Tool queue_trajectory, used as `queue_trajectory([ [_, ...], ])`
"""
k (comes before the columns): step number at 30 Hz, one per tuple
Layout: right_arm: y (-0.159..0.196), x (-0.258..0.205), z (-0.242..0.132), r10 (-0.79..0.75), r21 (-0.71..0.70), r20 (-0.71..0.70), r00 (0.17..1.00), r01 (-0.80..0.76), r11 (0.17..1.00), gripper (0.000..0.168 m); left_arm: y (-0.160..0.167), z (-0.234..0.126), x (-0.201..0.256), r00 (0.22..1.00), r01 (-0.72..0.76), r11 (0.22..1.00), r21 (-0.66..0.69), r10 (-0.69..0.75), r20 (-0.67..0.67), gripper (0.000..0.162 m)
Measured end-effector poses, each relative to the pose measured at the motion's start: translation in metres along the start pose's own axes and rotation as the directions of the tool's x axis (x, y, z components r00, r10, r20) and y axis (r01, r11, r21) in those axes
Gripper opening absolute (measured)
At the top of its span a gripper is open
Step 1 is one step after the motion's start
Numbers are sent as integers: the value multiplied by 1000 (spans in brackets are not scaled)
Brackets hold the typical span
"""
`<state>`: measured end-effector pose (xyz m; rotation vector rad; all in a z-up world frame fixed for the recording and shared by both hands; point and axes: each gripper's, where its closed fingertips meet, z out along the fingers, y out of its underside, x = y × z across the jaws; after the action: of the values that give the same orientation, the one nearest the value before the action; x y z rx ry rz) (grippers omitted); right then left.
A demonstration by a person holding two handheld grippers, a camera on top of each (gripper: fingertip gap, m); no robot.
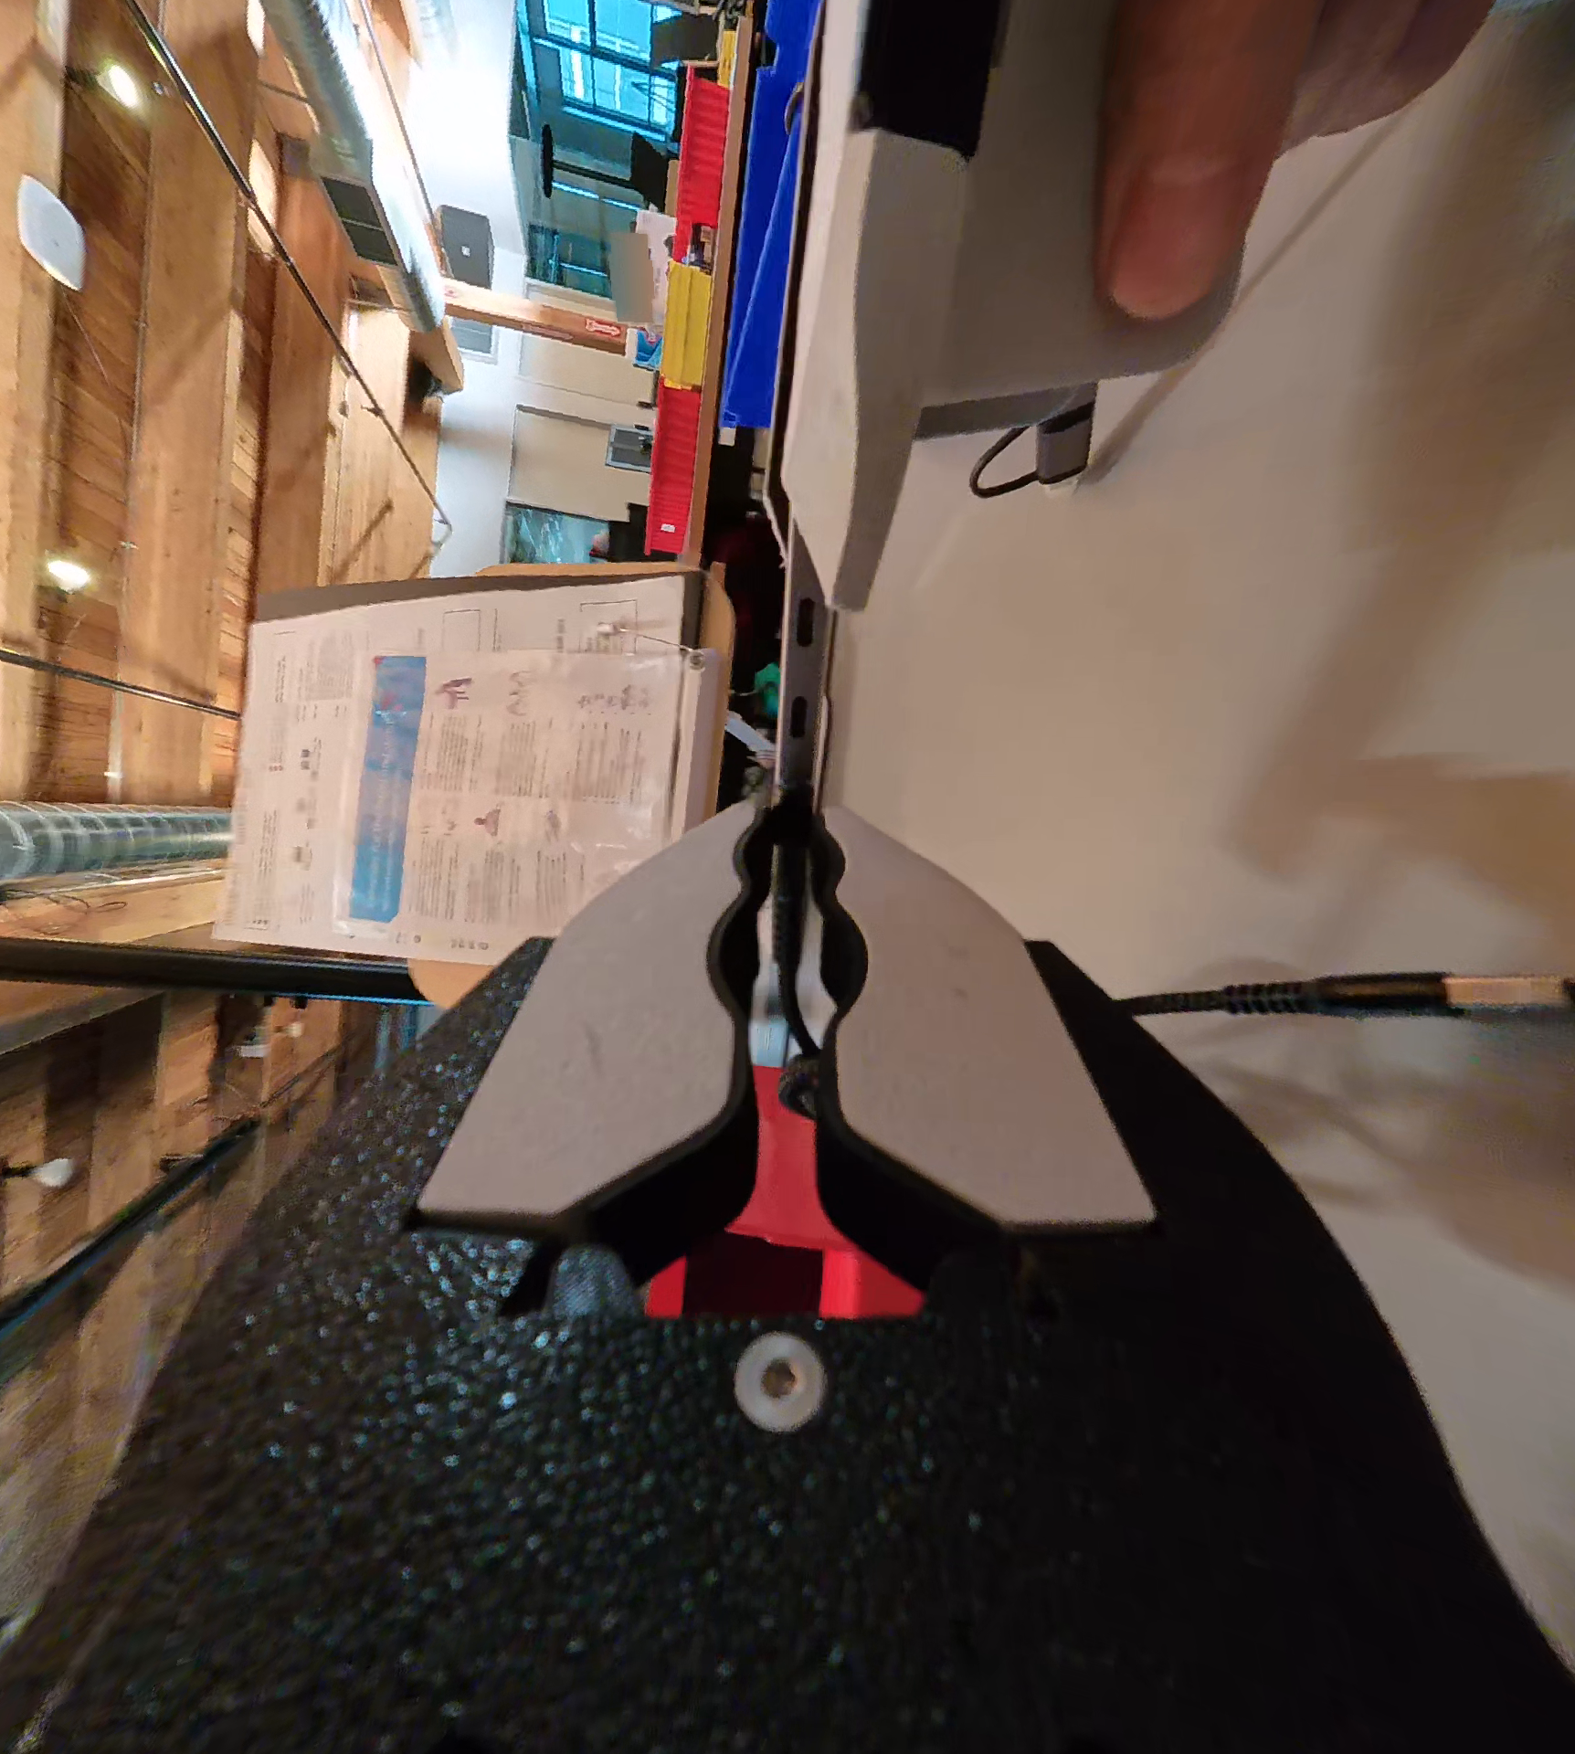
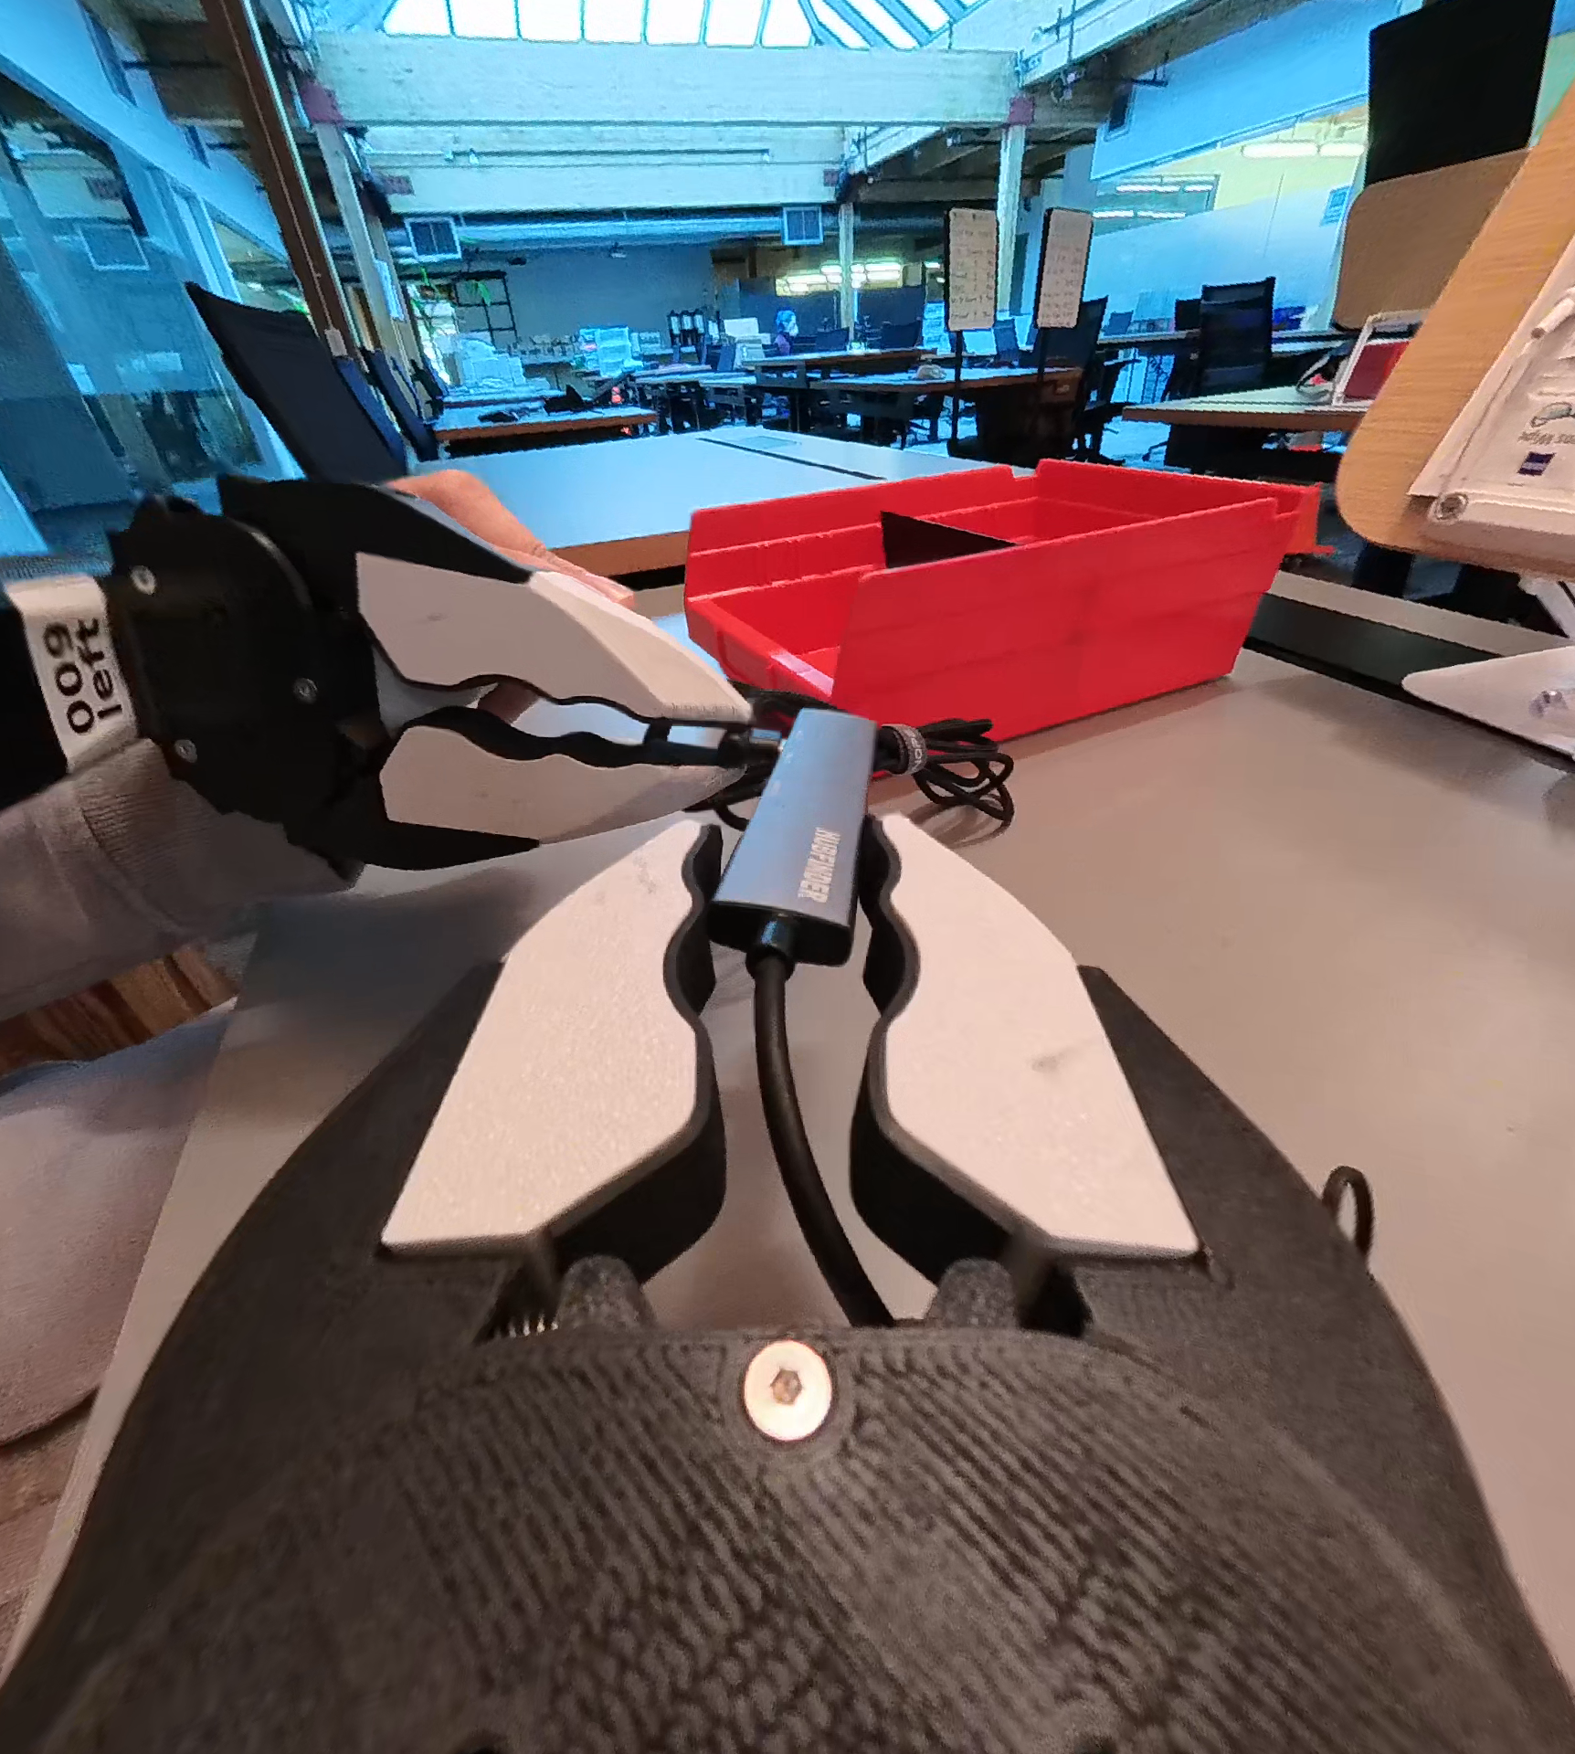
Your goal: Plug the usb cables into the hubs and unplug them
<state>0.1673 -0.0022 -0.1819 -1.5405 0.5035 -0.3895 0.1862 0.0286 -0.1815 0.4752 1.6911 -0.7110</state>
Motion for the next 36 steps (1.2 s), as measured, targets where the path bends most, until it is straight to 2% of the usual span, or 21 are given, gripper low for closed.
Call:
queue_trajectory([
  [1, 1, 1, 1, -2, -10, -5, 1000, 2, 1000, 29, 1, 0, 2, 1000, 21, 1000, 5, -21, -24, 7],
  [5, -1, 1, -7, -81, 6, 28, 996, 81, 997, 27, -7, -2, 3, 999, 2, 998, 65, 1, -37, 7],
  [8, -5, 4, -11, -120, 43, 14, 993, 119, 992, 26, -12, -1, 5, 997, -82, 994, 68, 83, -2, 7],
  [11, -8, 3, -14, -135, 71, 13, 991, 134, 989, 25, -15, -1, 6, 985, -168, 984, 62, 165, 50, 8],
  [17, -13, 3, -18, -127, 116, 32, 991, 123, 986, 26, -20, -2, 2, 969, -227, 972, 56, 219, 113, 8],
  [26, -16, 0, -18, -133, 144, 37, 990, 126, 981, 27, -21, -2, -7, 969, -192, 981, 2, 190, 159, 7],
  [29, -18, 6, -15, -105, 155, -20, 994, 107, 982, 32, -19, -2, -7, 970, -185, 983, -15, 185, 159, 7],
  [36, -17, 8, -7, -54, 142, -62, 997, 62, 988, 26, -12, 0, -11, 970, -169, 983, -73, 179, 163, 7],
])
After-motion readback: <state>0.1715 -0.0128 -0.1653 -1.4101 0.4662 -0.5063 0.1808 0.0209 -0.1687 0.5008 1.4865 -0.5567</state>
